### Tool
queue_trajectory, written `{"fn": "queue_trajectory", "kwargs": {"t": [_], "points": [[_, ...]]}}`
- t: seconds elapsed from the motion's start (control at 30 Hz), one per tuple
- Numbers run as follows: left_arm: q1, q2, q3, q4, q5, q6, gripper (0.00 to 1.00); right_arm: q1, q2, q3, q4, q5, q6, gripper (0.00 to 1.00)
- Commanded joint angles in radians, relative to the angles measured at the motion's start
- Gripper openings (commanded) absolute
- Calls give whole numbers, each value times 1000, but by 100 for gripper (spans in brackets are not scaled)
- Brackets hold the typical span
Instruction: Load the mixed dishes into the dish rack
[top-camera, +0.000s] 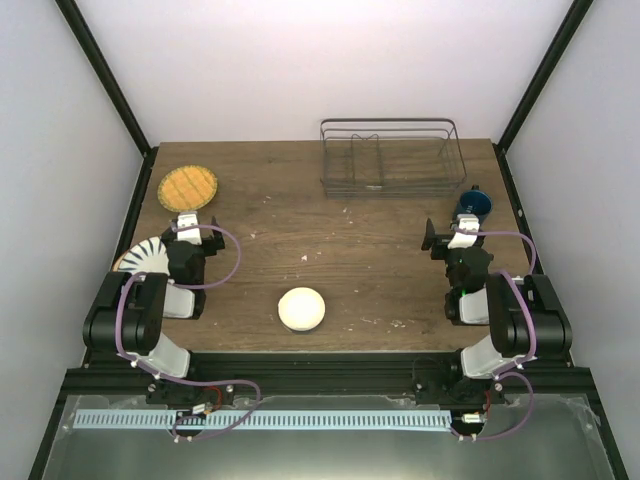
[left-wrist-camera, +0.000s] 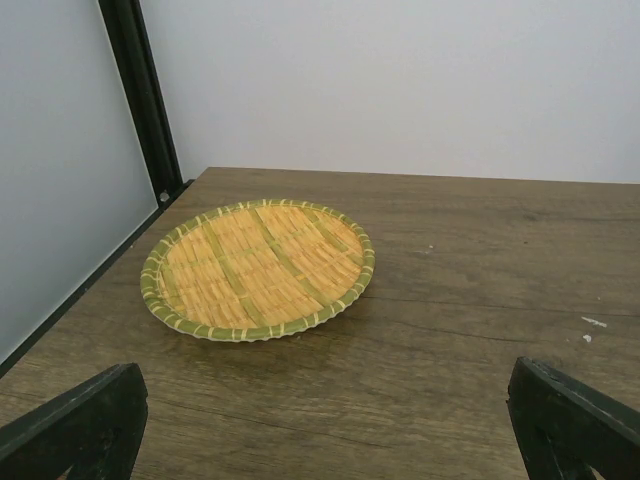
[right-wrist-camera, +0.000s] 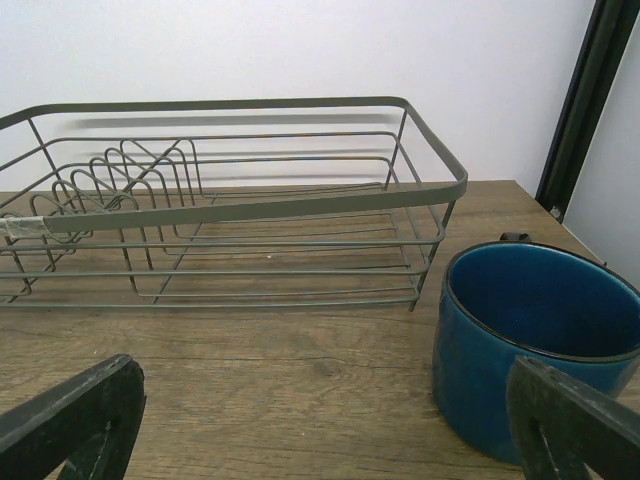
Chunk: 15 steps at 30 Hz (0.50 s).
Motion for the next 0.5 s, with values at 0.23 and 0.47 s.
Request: {"fn": "queue_trajectory", "kwargs": {"t": [0.23,0.47], "points": [[4,7,12,24,5,-8,100,5,8,28,6,1,-15,100],[5,4,20,2,123,32,100,4,8,28,3,0,-15,100]]}}
